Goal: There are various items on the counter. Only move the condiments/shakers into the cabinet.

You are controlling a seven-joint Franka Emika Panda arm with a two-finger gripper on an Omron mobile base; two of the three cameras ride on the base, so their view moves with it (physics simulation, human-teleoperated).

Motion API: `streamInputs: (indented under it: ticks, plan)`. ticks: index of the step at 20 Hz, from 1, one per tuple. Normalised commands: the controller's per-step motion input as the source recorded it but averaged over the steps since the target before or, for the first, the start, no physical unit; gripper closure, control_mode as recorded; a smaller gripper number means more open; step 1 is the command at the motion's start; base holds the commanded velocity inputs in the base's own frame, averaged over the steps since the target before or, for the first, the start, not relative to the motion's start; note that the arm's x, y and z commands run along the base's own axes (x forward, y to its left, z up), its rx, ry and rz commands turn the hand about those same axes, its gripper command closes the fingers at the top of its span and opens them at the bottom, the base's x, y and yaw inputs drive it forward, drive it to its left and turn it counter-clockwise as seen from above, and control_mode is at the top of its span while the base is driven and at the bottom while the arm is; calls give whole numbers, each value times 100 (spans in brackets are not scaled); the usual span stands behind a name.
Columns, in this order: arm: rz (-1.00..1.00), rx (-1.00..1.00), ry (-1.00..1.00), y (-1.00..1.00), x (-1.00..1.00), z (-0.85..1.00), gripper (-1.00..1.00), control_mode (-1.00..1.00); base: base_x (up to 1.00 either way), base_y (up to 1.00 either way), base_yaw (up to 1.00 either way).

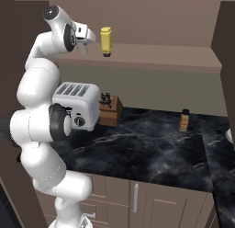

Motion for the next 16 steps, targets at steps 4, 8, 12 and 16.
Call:
streamInputs:
  ticks: [4,8,12,16]
  plan:
    - [0,-1,0,0,31,-12,100,-100,0,0,0]
    - [0,-1,0,0,36,-9,100,-100,0,0,0]
    - [0,-1,0,0,29,-9,100,-100,0,0,0]
    - [0,0,0,0,31,-11,100,-100,0,0,0]
